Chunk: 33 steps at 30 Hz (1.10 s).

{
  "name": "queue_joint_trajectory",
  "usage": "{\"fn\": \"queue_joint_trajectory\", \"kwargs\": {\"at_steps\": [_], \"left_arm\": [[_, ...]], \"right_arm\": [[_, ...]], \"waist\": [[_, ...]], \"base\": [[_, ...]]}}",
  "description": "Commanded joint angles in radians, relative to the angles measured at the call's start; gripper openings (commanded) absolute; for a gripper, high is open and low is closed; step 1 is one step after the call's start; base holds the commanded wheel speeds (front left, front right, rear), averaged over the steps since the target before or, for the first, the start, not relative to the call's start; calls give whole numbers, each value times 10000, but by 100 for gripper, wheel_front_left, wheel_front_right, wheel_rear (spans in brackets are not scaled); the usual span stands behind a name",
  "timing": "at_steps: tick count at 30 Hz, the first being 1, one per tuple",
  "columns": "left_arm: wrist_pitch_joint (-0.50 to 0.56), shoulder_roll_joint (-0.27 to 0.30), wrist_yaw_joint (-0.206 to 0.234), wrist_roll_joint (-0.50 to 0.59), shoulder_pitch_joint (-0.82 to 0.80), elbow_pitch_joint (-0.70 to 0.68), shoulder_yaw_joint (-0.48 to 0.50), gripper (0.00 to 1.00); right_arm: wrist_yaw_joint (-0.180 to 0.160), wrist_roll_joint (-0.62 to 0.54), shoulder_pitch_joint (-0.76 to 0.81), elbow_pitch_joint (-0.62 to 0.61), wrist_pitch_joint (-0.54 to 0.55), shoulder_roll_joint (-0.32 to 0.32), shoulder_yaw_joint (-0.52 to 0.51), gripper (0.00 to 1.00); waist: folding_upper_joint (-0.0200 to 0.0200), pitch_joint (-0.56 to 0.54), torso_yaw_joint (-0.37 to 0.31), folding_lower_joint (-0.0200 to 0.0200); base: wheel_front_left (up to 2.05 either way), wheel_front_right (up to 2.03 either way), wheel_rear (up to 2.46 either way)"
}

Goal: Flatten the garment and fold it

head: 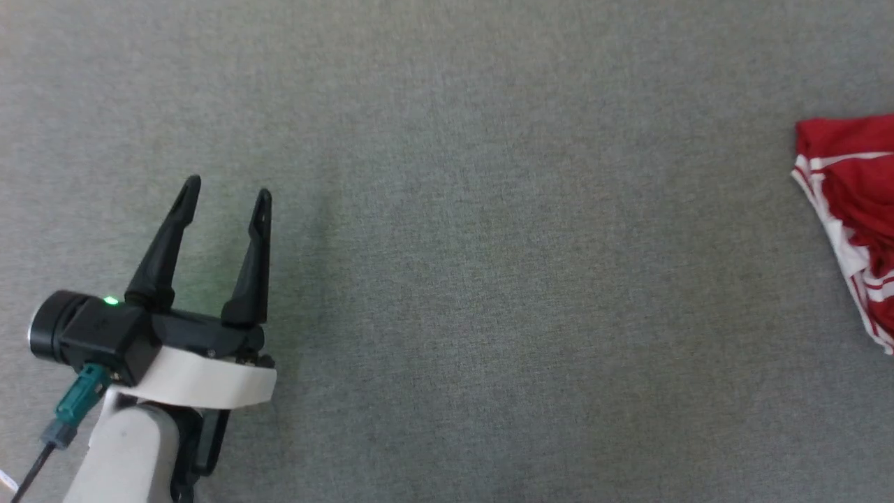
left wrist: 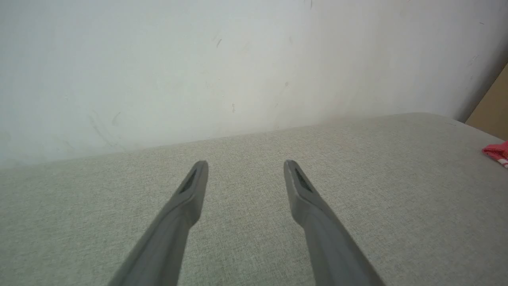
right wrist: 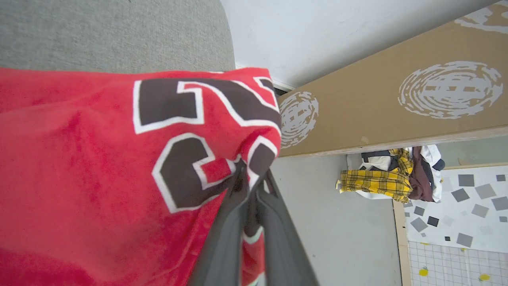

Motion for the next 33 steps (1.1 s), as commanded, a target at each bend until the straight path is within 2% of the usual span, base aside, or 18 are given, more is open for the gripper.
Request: {"fn": "queue_joint_trajectory", "kwargs": {"at_steps": [1,5,6,7,9,16,20,26,29,33], "left_arm": [[16,43,-84,101,-195,-66,10,100],[22,64,-93,124,-349,-94,-49,100],[14,68,-99,128,-379,-91,-65,100],[-27,68,-95,150,-414,-106,-73,100],[-118,66,-72,214,-452,-113,-84,100],[-356,-105,58,285,-266,60,-151,100],[-507,-430,123,131,-101,126,-94,100],[-585,-821,2,15,347,333,-72,100],[-591,-1033,-54,-65,732,441,20,100],[-582,-1158,102,-160,1369,937,106,100]], "right_arm": [[-21,-78,-151,40,-131,-41,-92,0],[-21,-252,-267,341,-450,71,-180,0],[-21,-292,-301,447,-505,109,-170,12],[-21,-330,-346,554,-565,156,-183,36],[-21,-444,-413,741,-730,207,-157,100],[-21,-614,-551,1554,-1531,292,-196,100],[-21,-254,-527,1791,-2306,633,-401,100],[-21,346,192,1210,-3689,2145,-641,100],[-21,596,932,761,-4241,2934,-425,100],[-21,748,1884,94,-4652,4002,48,100]], "waist": [[0,553,-129,-2],[0,733,-114,-2],[0,744,-110,-2],[0,740,-107,-2],[0,679,-97,-2],[0,38,-24,-2],[0,-517,60,-2],[0,-1625,217,-2],[0,-2214,289,-2],[0,-2950,363,-2]], "base": [[0,0,0],[0,0,0],[0,0,0],[0,0,0],[0,0,0],[0,0,0],[0,0,0],[0,0,0],[0,0,0],[0,0,0]]}}
